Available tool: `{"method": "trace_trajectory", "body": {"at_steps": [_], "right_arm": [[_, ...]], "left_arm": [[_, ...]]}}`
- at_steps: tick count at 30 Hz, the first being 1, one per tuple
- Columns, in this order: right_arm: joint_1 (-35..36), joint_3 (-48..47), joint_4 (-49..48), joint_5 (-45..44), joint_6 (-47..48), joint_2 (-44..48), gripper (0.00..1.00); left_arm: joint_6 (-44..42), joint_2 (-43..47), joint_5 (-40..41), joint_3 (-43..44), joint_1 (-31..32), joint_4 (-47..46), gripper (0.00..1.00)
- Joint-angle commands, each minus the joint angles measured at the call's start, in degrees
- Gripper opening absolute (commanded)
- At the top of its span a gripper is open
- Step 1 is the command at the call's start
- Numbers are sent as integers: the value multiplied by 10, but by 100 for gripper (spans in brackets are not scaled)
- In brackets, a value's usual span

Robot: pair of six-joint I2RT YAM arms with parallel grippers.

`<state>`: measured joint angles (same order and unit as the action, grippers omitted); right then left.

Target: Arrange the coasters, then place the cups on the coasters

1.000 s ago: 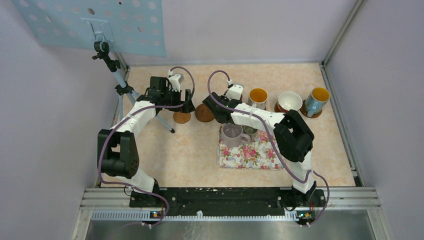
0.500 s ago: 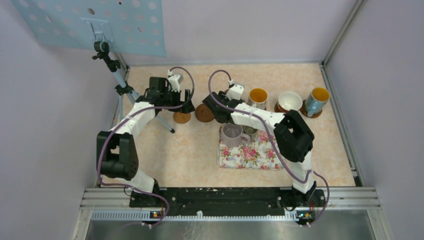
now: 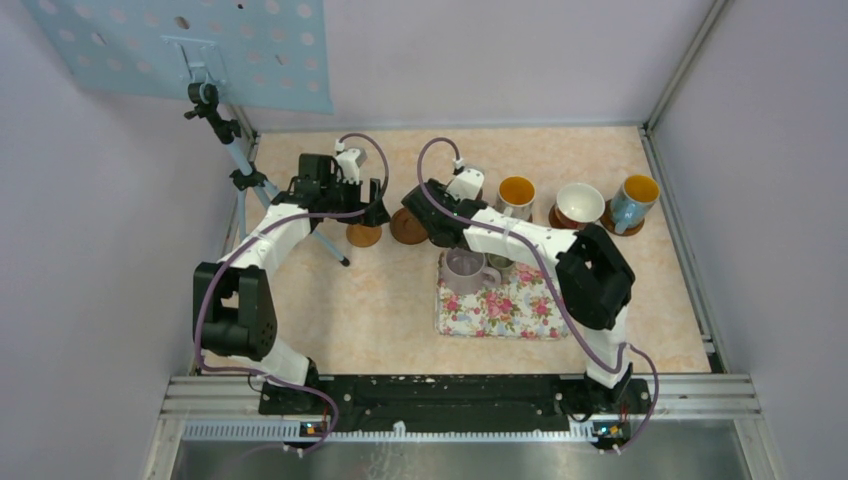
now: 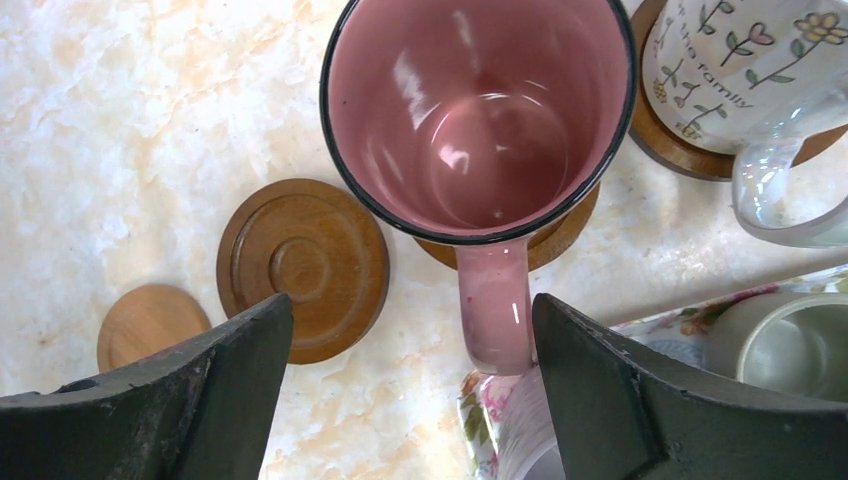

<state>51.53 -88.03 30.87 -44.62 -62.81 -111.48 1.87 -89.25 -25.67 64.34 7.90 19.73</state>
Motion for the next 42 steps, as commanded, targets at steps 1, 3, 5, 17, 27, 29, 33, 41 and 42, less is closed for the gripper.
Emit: {"method": "trace_trajectory", "body": {"at_steps": [1, 3, 5, 17, 27, 29, 33, 41, 42], "right_arm": [[5, -5, -23, 10, -4, 25, 88], [5, -10, -22, 12, -3, 21, 88], [6, -14, -24, 15, -3, 18, 89], [6, -28, -22, 25, -1, 8, 90], [5, 81, -48, 38, 41, 115, 93], [5, 116, -106, 60, 74, 140, 94], [5, 168, -223, 77, 164, 186, 95], [-24, 211, -327, 117, 274, 278, 95], [-33, 215, -331, 122, 290, 291, 95]], "left_arm": [[7, 18, -6, 1, -3, -19, 99], [8, 19, -6, -1, -3, -19, 99], [7, 20, -5, -2, -3, -20, 99], [8, 19, -6, -1, -3, -20, 99], [8, 15, -40, 12, -3, -11, 99], [8, 16, -42, 14, -3, -10, 99], [1, 28, -50, 20, -2, -8, 99], [-79, 56, -67, 27, 48, 28, 99], [-100, 61, -67, 22, 67, 31, 99]]}}
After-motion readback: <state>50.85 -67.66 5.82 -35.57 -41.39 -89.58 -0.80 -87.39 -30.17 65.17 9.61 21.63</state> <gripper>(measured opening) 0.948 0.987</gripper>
